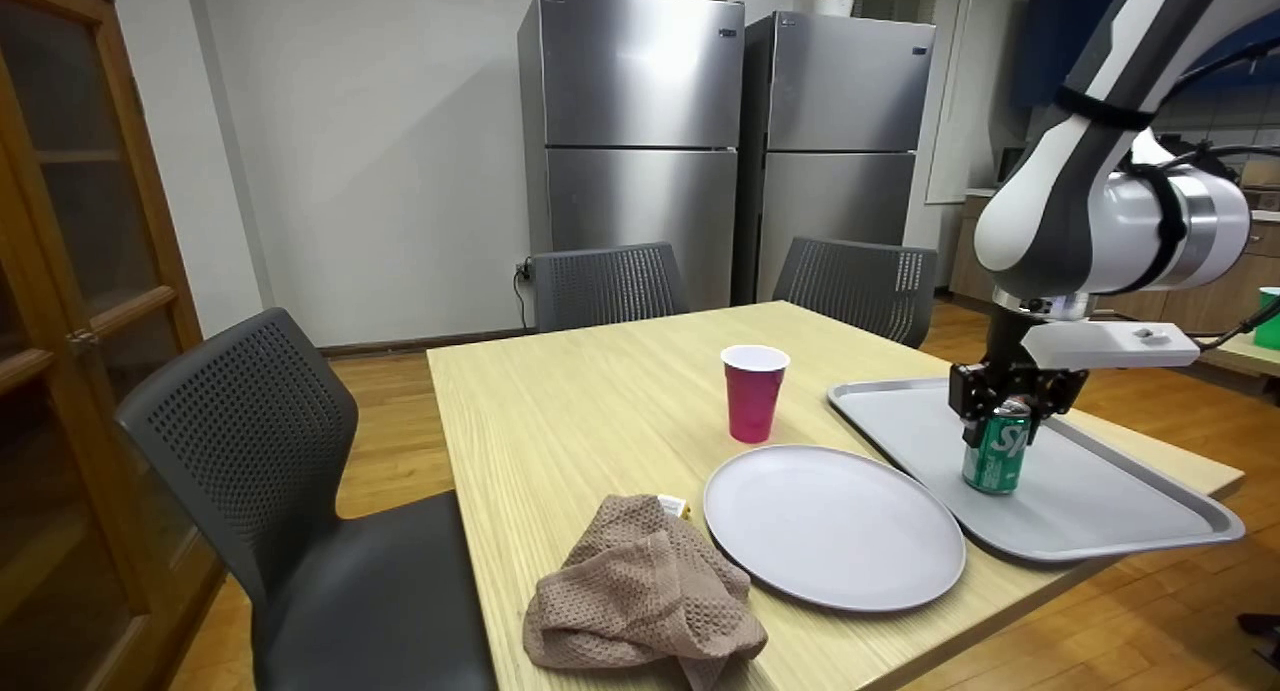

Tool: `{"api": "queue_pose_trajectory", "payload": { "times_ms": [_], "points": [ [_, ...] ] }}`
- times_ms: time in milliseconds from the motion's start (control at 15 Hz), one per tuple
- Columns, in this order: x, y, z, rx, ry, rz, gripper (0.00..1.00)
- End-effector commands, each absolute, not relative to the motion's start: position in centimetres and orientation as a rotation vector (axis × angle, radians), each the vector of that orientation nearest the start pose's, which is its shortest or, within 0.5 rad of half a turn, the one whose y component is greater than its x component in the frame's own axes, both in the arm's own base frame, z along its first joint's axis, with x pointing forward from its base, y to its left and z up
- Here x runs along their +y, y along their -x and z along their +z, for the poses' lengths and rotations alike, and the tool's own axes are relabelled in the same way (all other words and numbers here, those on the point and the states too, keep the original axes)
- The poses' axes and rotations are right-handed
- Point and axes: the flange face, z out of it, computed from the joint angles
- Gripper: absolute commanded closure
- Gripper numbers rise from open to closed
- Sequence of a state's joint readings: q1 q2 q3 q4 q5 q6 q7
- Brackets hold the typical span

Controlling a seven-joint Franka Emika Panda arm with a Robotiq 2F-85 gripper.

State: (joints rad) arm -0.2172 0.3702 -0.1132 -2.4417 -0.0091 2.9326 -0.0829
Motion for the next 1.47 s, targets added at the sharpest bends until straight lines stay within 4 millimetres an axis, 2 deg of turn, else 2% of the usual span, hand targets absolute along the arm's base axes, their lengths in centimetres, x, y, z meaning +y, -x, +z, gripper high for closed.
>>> {"api": "queue_pose_trajectory", "payload": {
  "times_ms": [0, 267, 867, 1400],
  "points": [
    [-16.1, -46.2, 17.6, 0.344, 3.165, -0.199, 0.62],
    [-15.4, -45.9, 19.1, 0.251, 3.171, -0.203, 0.62],
    [-12.0, -44.1, 22.7, 0.083, 3.166, -0.26, 0.62],
    [-6.4, -42.8, 23.6, -0.035, 3.11, -0.291, 0.62]
  ]
}}
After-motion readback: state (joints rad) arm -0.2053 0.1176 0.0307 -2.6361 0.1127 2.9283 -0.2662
